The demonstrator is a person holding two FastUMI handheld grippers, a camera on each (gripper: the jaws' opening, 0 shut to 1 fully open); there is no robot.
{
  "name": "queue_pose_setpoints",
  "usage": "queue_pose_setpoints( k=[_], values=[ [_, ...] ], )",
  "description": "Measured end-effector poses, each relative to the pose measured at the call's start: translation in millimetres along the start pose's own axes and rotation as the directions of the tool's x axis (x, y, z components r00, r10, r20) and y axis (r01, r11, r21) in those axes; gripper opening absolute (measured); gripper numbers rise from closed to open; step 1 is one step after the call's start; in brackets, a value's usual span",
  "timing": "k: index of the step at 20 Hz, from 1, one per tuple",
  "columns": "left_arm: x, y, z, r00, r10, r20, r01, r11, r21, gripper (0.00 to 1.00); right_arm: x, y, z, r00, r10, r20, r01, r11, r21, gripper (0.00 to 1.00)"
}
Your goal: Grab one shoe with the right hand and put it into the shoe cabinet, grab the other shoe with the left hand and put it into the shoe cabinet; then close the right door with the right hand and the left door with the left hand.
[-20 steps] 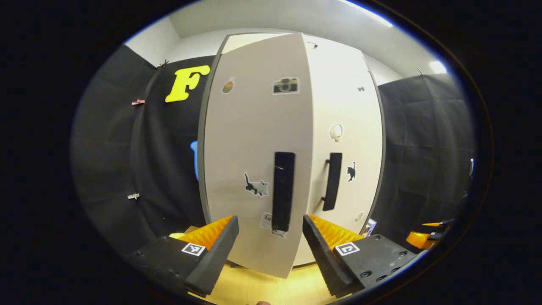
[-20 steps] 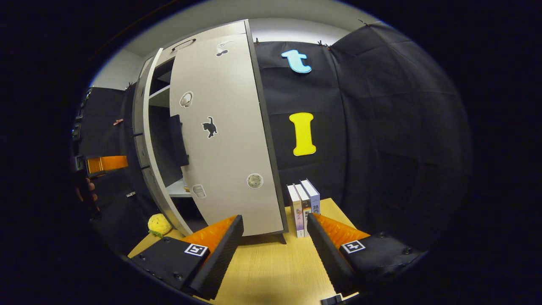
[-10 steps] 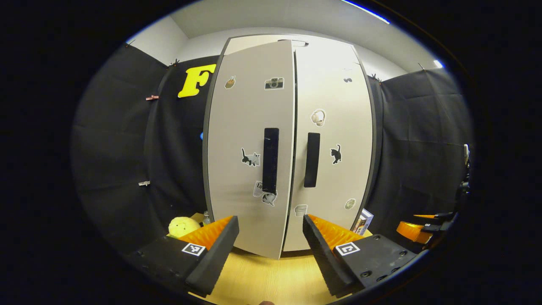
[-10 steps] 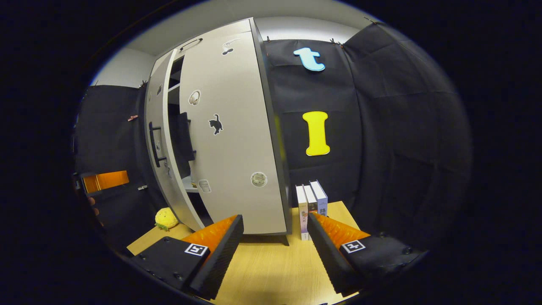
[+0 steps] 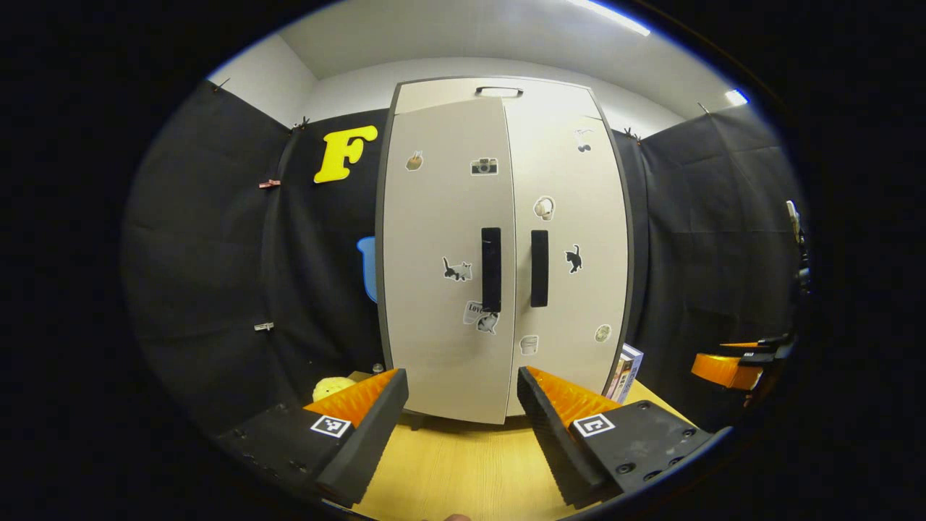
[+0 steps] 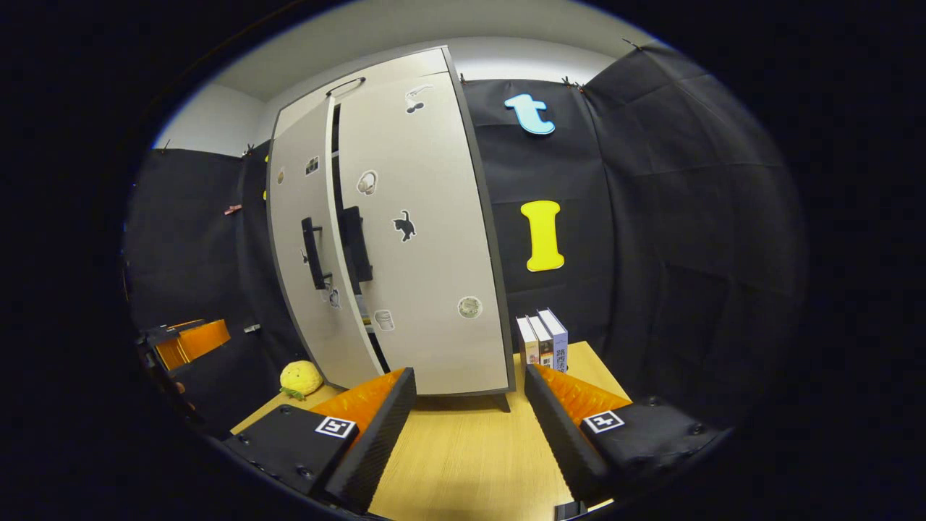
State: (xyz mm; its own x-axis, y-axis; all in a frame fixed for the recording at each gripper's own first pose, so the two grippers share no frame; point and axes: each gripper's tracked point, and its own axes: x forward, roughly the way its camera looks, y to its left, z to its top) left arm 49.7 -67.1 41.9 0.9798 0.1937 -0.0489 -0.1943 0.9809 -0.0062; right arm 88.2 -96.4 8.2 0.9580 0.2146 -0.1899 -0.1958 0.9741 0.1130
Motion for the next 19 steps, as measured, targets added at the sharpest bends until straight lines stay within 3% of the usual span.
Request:
queue_pose_setpoints(
  k=[12, 19],
  values=[
    [-84.5, 42.0, -28.3, 1.0, -0.006, 0.009, 0.006, 1.0, -0.014, 0.95, -91.1, 28.1, -22.2, 0.999, -0.038, 0.018, 0.038, 0.999, 0.002, 0.98],
    [-98.3, 41.2, -28.6, 1.0, -0.016, 0.014, 0.017, 0.997, -0.071, 0.95, -121.6, 35.7, -32.5, 0.999, -0.031, 0.031, 0.03, 0.999, 0.009, 0.98]
  ],
)
